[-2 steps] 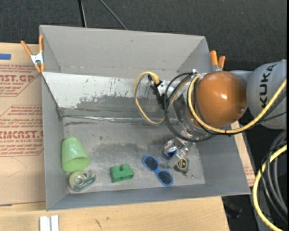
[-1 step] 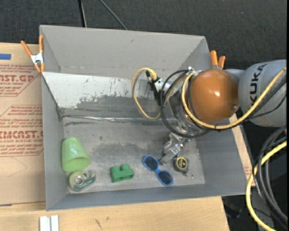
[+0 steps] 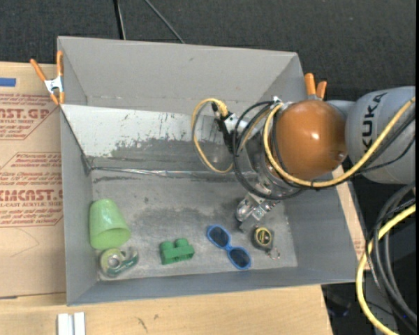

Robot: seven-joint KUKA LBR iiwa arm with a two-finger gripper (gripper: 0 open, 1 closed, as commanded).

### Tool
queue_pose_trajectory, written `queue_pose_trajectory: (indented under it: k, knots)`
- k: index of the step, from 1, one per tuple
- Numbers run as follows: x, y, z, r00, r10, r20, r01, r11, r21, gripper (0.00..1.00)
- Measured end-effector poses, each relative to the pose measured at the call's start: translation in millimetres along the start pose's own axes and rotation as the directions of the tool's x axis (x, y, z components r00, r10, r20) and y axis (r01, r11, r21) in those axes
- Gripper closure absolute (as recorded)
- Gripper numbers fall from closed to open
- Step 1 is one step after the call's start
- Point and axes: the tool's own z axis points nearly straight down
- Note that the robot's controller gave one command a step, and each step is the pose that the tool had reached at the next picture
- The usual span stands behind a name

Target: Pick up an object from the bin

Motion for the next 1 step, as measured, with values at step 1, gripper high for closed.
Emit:
queue_pose_trajectory:
  k: [1]
  knots:
    - [0.0, 0.0, 0.0, 1.0, 0.0, 0.0, 0.0, 1.0, 0.0, 0.0]
